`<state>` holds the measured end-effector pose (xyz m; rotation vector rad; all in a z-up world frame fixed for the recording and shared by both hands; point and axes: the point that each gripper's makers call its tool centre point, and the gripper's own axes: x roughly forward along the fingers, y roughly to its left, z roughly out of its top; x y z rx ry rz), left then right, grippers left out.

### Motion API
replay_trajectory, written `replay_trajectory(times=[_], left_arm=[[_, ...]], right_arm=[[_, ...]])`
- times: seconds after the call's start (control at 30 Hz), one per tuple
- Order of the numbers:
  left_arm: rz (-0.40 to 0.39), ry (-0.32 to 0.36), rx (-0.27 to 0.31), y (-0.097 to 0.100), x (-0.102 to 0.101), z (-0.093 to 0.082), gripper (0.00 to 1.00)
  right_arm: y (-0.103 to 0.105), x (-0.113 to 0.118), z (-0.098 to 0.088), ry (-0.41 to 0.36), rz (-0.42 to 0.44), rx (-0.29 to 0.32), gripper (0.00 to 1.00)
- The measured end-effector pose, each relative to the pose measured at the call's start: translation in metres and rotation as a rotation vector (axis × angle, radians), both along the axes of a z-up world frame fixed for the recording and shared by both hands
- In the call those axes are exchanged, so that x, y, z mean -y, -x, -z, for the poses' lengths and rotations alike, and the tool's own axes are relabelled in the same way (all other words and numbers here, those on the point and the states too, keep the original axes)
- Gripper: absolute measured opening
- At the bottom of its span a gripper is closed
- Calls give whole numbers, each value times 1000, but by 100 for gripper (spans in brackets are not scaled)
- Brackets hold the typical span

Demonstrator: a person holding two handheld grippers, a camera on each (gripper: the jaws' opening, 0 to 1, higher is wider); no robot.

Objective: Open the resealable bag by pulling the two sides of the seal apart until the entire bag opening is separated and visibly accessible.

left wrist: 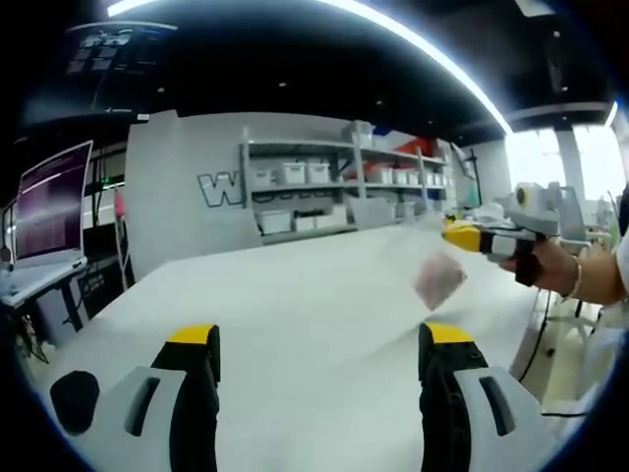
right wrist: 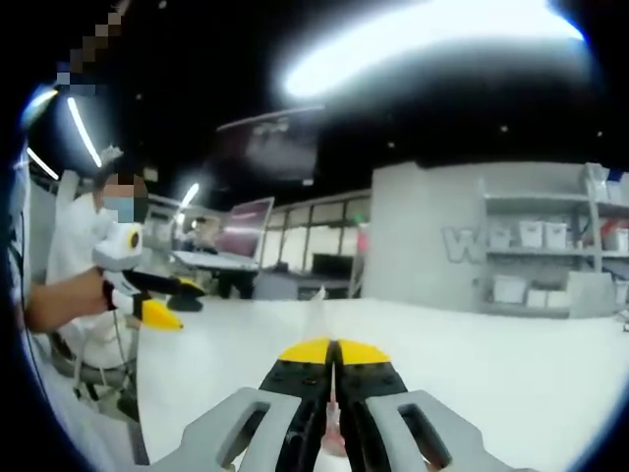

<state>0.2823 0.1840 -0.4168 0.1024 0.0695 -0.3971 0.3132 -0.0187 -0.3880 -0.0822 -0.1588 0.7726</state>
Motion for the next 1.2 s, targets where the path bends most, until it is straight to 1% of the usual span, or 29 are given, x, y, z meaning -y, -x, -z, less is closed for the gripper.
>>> replay_trajectory(times=[0.3,0.4,0.57,0.8,1.0,1.2], left_arm=[[8,-1,-3,0,2,1,80],[11,-1,-4,1,2,2,78],[25,-3,-4,4,4,2,76],[33,-8,7,6,5,-1,74],[29,-8,9,6,3,-1,74],[32,-11,9,7,3,-1,74]], right_arm=[[6,-4,9,45,-4,11,0],[11,-8,12,63,-18,19,0],[24,-20,14,107,-59,42,0],[37,-37,22,188,-124,69,0],[42,-44,29,232,-162,71,0],[45,-49,38,268,-195,58,0]])
